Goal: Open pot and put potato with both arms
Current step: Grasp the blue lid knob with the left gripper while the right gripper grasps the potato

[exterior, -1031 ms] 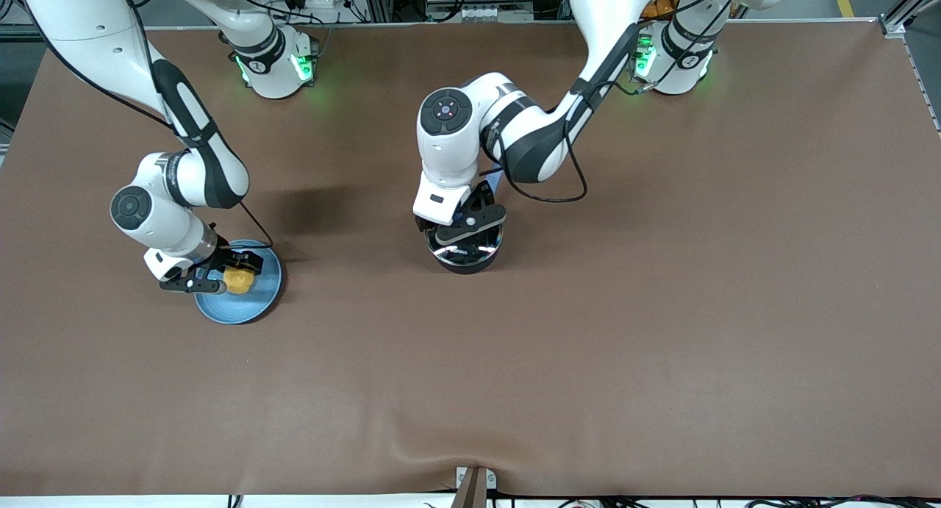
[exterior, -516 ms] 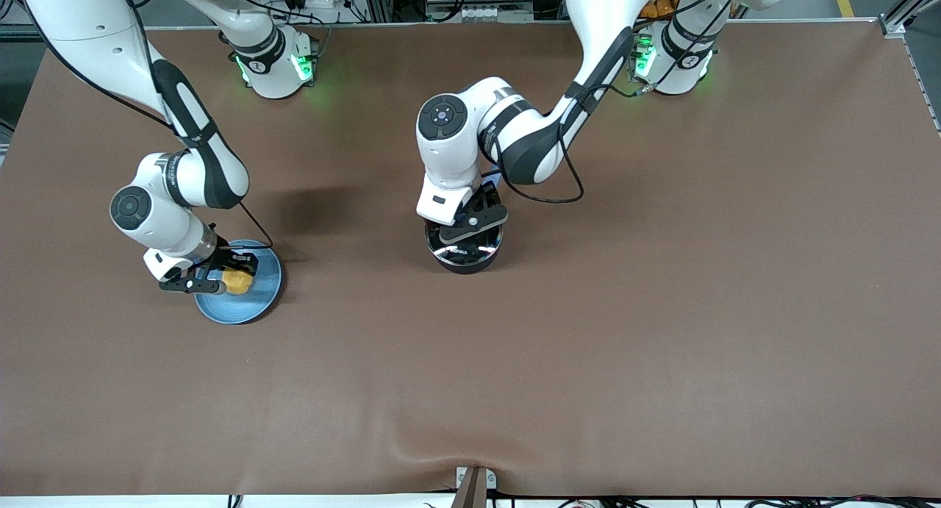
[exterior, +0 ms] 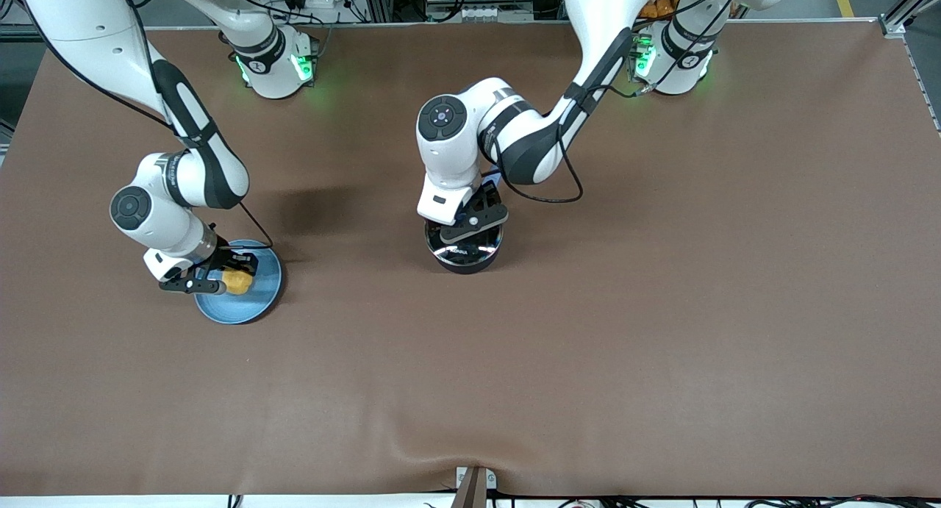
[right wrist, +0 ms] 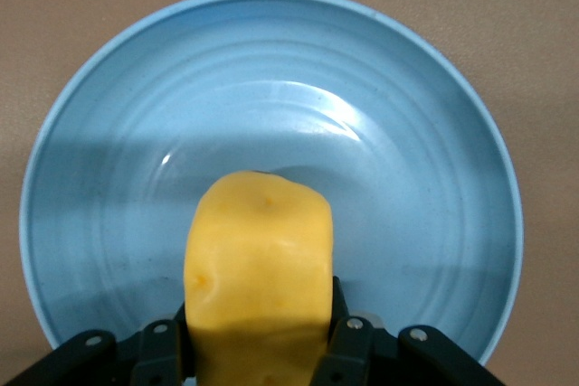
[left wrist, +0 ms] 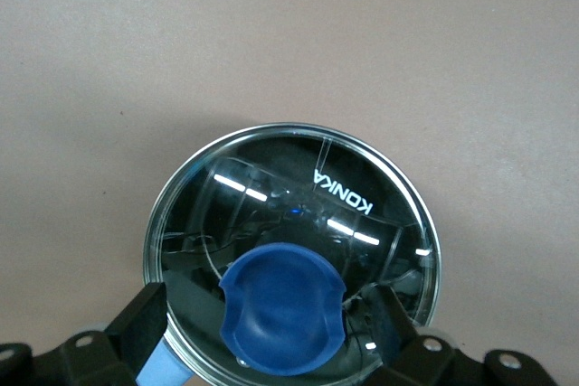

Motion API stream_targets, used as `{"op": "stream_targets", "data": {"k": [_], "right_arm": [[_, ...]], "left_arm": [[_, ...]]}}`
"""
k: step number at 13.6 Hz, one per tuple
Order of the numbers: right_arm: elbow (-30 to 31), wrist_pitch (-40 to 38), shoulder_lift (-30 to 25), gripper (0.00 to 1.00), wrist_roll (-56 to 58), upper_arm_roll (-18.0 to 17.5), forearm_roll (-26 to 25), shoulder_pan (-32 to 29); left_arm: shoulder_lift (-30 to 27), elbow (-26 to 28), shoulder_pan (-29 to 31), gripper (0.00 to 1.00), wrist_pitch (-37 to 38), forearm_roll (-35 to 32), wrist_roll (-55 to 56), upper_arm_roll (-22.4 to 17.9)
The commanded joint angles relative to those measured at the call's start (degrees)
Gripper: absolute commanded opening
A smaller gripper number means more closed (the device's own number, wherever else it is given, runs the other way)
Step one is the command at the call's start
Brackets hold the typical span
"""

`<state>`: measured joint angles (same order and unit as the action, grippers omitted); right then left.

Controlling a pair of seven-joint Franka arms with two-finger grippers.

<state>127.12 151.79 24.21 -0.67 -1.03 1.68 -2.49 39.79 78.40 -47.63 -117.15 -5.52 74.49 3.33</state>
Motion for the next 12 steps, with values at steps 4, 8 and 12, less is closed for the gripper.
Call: {"op": "stream_targets", "data": {"k": [4, 8, 12], "right_arm": [[-0.38, 0.88, 1.37, 0.0, 2.78, -0.64, 0.78, -1.46], [-0.29, 0.79, 1.11, 0.0, 2.78, -0.64, 0.78, -1.46], [-0.29, 0.79, 1.11, 0.0, 2.78, -0.64, 0.78, -1.46]], "left_arm": [[0.82, 0.0, -0.45, 1.0, -0.54, -0.72, 3.54, -0.26], [1.35, -0.09, -0.45, 1.0, -0.54, -0.63, 4.08, -0.17], [1.43, -0.27, -0.19, 0.3, -0.54, 1.65, 3.56, -0.17]]}}
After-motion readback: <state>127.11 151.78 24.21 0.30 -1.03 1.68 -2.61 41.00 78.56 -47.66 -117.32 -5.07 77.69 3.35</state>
